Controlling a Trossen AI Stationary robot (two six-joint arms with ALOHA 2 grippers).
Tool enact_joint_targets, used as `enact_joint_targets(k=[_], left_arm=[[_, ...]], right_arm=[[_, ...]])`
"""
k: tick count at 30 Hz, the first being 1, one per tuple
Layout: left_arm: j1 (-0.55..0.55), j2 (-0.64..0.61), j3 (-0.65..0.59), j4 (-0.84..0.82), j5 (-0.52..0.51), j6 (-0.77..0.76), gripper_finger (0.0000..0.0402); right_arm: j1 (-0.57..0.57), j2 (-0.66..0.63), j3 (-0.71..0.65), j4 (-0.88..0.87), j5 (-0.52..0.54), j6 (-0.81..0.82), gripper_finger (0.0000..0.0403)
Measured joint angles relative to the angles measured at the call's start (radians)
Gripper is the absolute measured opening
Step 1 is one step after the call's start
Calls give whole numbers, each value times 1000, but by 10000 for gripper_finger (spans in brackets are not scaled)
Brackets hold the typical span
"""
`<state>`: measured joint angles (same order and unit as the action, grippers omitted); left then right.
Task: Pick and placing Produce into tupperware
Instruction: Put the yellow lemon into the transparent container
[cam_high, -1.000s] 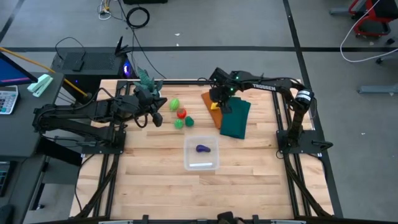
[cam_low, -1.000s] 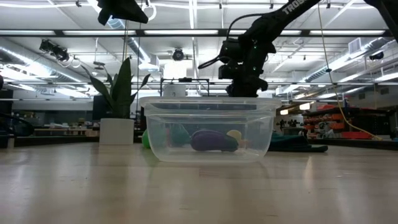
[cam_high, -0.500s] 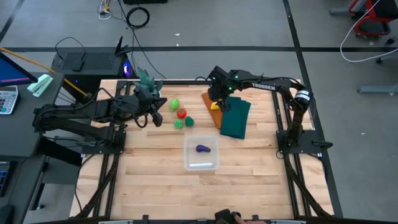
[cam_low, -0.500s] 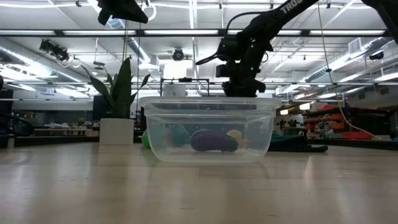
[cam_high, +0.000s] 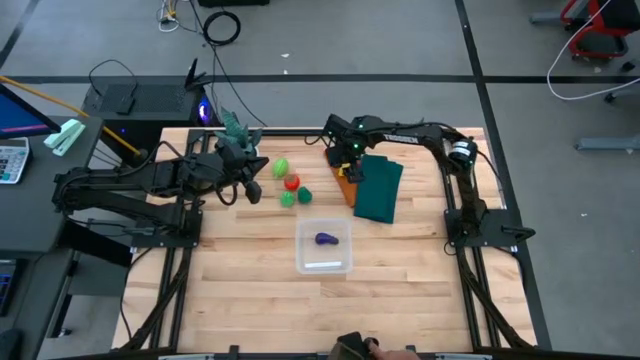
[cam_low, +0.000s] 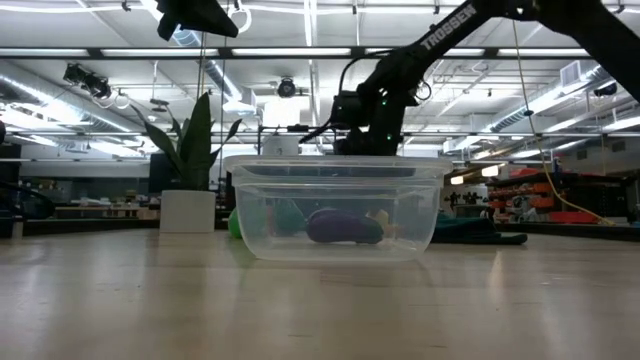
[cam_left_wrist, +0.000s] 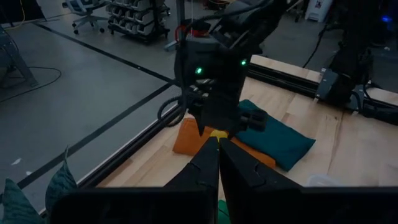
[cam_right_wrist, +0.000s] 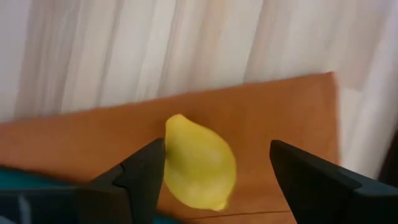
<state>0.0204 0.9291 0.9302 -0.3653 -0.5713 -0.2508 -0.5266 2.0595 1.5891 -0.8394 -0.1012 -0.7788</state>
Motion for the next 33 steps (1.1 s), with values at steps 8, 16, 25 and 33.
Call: enact_joint_targets(k=[8, 16, 25, 33], left_arm=[[0, 0, 0, 0, 0, 0, 19], [0, 0, 0, 0, 0, 12, 13], [0, 0, 0, 0, 0, 11, 22], [0, 0, 0, -2, 0, 2, 20]], right_arm=[[-2, 16, 6, -101, -15, 57, 244], [-9, 16, 4, -100, -18, 77, 234], [-6, 51, 2, -112, -47, 108, 224], [-2, 51, 3, -103, -42, 129, 209]])
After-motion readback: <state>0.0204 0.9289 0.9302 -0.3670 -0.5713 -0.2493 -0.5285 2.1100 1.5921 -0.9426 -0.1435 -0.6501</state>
